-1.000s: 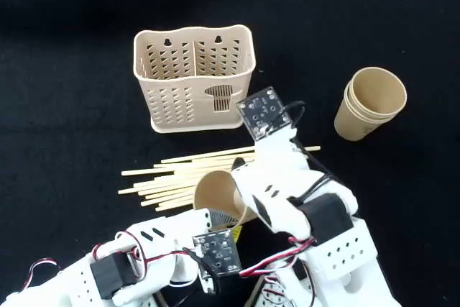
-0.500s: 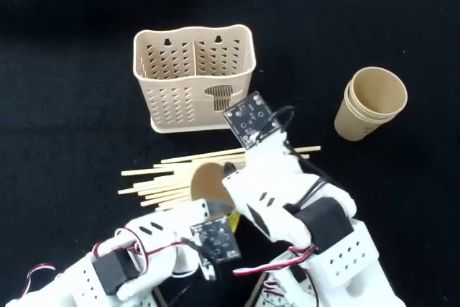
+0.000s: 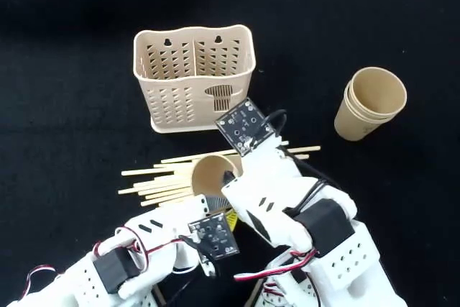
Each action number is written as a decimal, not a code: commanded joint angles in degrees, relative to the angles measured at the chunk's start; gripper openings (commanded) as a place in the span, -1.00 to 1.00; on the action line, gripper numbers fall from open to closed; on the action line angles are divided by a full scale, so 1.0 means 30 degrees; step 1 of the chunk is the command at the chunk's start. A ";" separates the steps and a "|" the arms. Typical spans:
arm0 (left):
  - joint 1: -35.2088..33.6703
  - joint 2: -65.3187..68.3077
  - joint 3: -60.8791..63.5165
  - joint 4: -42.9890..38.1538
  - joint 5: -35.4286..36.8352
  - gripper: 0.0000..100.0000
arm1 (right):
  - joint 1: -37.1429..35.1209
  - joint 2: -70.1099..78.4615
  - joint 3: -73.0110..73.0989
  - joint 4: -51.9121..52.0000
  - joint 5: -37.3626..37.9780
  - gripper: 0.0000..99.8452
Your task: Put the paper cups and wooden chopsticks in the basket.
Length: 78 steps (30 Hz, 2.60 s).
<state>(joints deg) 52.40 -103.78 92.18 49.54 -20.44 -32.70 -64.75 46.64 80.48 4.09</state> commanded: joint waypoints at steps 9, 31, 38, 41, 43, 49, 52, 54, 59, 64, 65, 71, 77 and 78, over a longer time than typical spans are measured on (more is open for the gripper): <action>-0.0015 -0.0147 -0.0659 -0.0322 -0.0029 -0.94 | 0.3311 -0.0161 0.2447 -0.4044 0.2110 -0.91; -0.2945 -0.0176 -0.5817 0.1495 0.3604 -0.60 | 0.3575 -0.0190 0.4147 -0.5070 0.2930 -0.98; -0.3121 -0.0205 -1.0183 0.4484 0.3634 -0.60 | 0.3985 -0.0190 0.3502 -0.5304 0.2872 -0.98; -0.4205 -0.0205 -1.1560 0.5890 0.3663 -0.60 | 0.5128 -0.0190 0.2095 -0.5099 0.2872 -0.98; -0.5758 -0.0205 -1.1883 0.6535 0.3604 -0.60 | 0.6212 -0.0190 0.0484 -0.4396 0.2872 -0.98; -1.1297 -0.0205 -0.8982 0.8234 0.3575 -0.60 | 0.9700 -0.0044 -0.5670 -0.2168 0.2901 -0.98; -1.3846 -0.0205 -0.5817 0.7355 0.3575 -0.60 | 1.1136 0.0073 -0.7429 -0.2198 0.2872 -0.98; -1.5927 -0.0205 -0.4147 0.6007 0.3575 -0.60 | 1.2015 0.0806 -0.8484 -0.2198 0.2872 -0.98; -1.9883 -0.0176 -0.1509 0.4103 0.3575 -0.60 | 1.4886 0.4938 -1.1590 -0.2022 0.1993 -0.98; -2.0352 -0.0176 0.0571 0.2579 0.3692 -0.60 | 1.7348 1.0007 -1.5663 -0.2168 0.1670 -0.98; -2.0264 -0.0176 0.0806 0.2286 0.3692 -0.60 | 1.7788 1.1033 -1.6513 -0.2081 0.1670 -0.98; -2.0264 -0.0147 0.1714 0.1348 0.3692 -0.60 | 1.9839 1.5722 -2.0293 -0.1201 0.1670 -0.98; -2.0352 -0.0147 0.1714 0.1348 0.3575 -0.60 | 2.0835 1.8857 -2.1319 -0.1377 0.1670 -0.98; -2.0352 -0.0147 0.1714 0.1348 0.3575 -0.60 | 2.0835 1.9297 -2.1319 -0.1377 0.1670 -0.98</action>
<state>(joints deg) -8.00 -103.69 96.31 54.73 -9.89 28.75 -9.27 -14.02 76.44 9.71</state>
